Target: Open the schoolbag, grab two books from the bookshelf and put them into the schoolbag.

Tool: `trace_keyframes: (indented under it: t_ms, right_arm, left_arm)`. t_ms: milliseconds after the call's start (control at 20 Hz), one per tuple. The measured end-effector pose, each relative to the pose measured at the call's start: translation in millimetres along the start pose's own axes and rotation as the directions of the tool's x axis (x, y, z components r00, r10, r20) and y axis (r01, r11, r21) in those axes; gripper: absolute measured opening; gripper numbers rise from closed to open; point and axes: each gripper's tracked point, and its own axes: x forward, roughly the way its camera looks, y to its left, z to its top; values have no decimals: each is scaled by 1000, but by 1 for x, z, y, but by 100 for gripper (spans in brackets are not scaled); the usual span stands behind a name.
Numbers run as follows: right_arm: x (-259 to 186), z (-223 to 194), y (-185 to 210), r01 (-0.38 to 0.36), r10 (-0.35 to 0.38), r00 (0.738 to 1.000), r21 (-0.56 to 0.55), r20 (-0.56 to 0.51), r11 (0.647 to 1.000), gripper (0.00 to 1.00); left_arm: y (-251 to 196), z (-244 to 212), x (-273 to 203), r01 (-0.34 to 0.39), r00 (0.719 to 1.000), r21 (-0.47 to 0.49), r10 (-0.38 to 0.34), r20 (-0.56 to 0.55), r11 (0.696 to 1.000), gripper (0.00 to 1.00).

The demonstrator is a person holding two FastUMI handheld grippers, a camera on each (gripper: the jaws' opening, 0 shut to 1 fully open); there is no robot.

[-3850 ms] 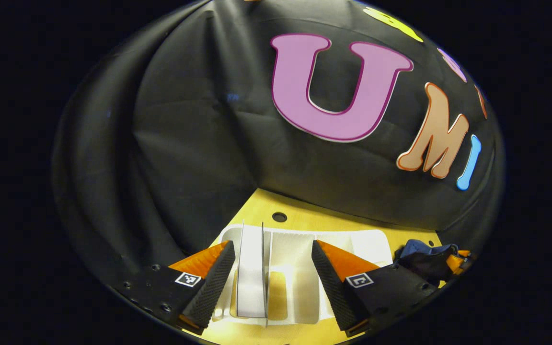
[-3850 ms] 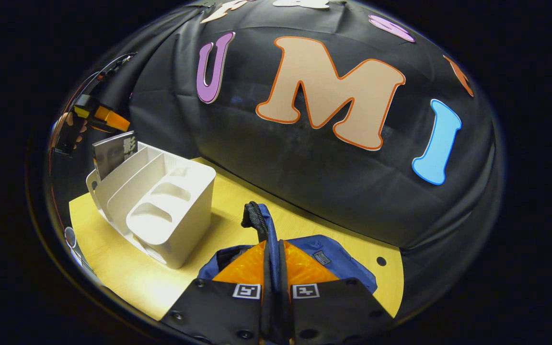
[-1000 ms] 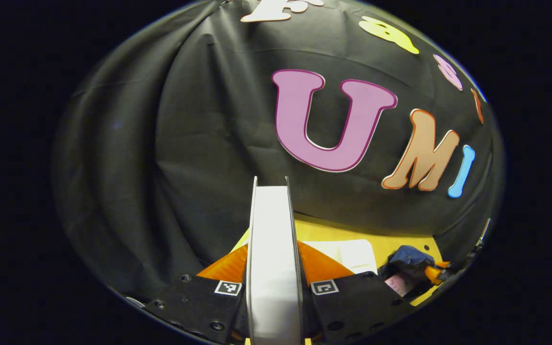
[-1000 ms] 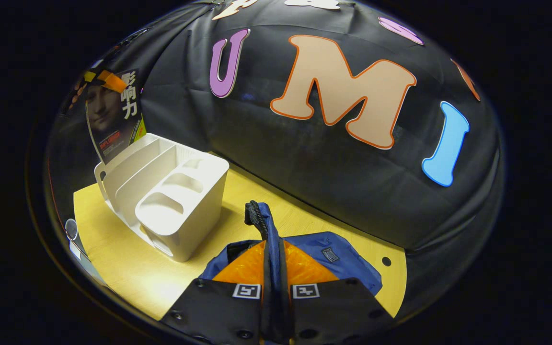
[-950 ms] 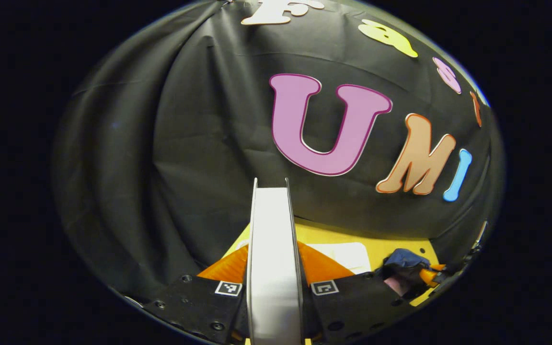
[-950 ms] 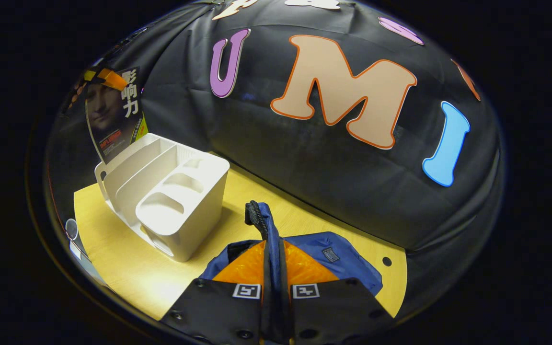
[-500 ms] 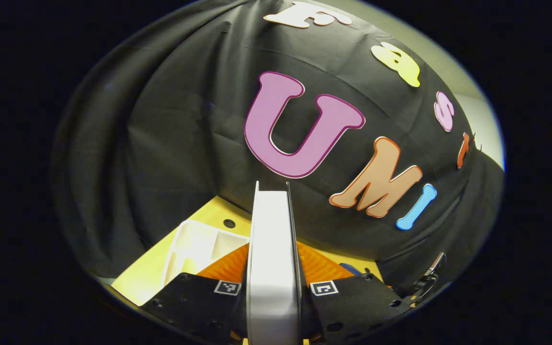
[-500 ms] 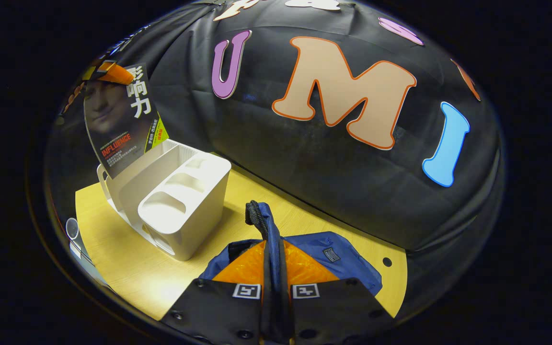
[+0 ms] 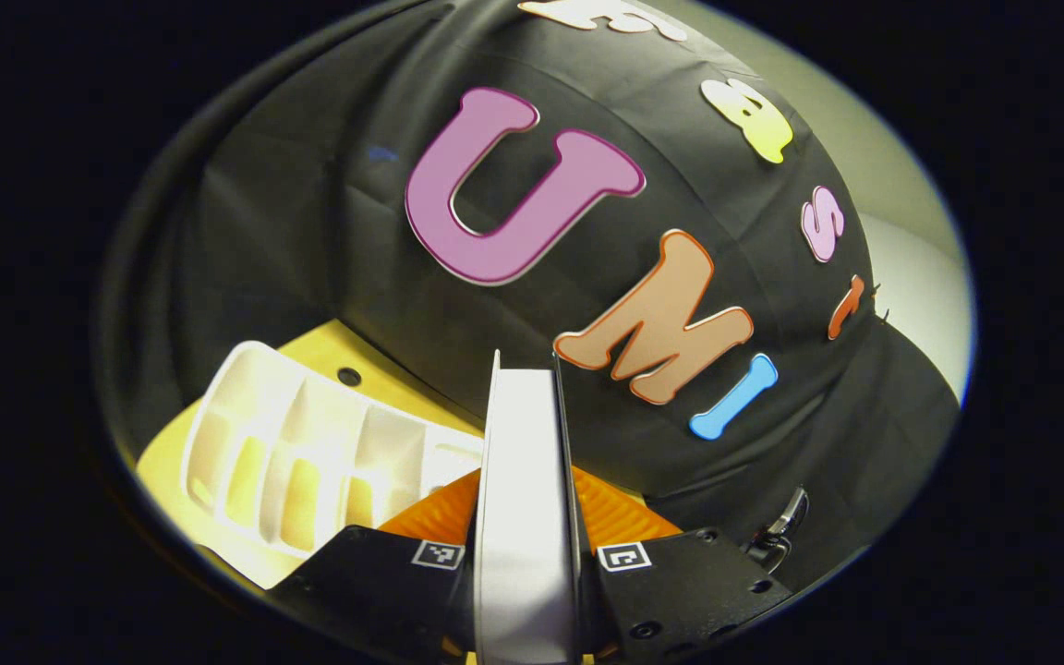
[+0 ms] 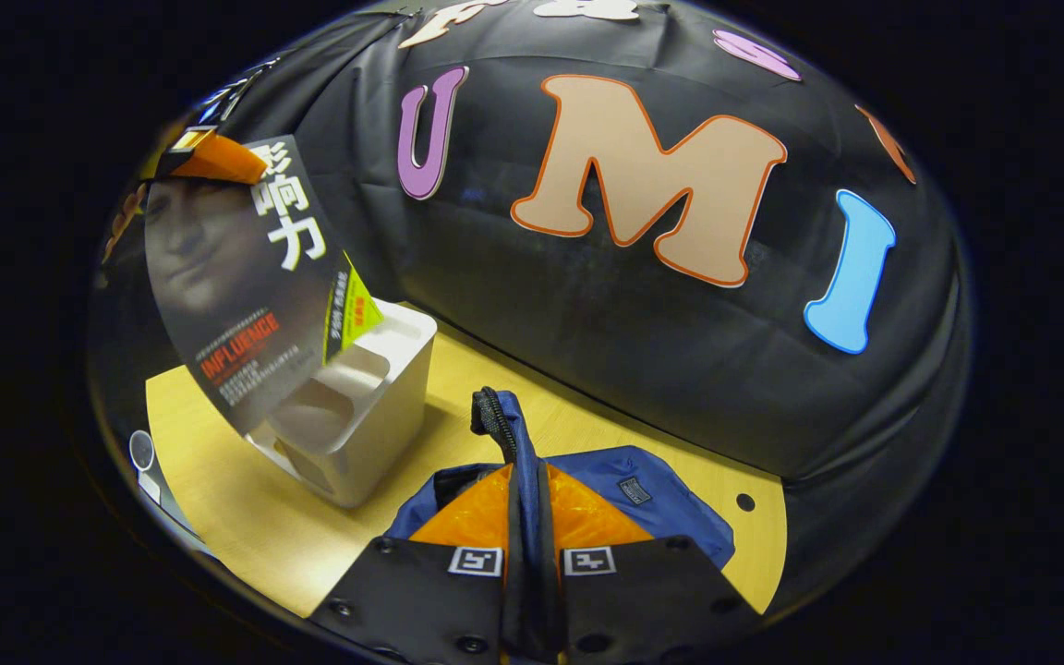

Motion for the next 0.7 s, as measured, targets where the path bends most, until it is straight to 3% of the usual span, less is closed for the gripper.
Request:
trace_keyframes:
  t_ms: [200,700]
  right_arm:
    - [-1,1,-4,-2,2,1000,16,6,1000,10]
    - [-1,4,-18,-16,15,1000,72,18,997,10]
  left_arm:
    - [-11,-29,20,14,999,-61,-16,-29,998,37]
    - [-39,-104,62,45,998,-82,-49,-43,996,37]
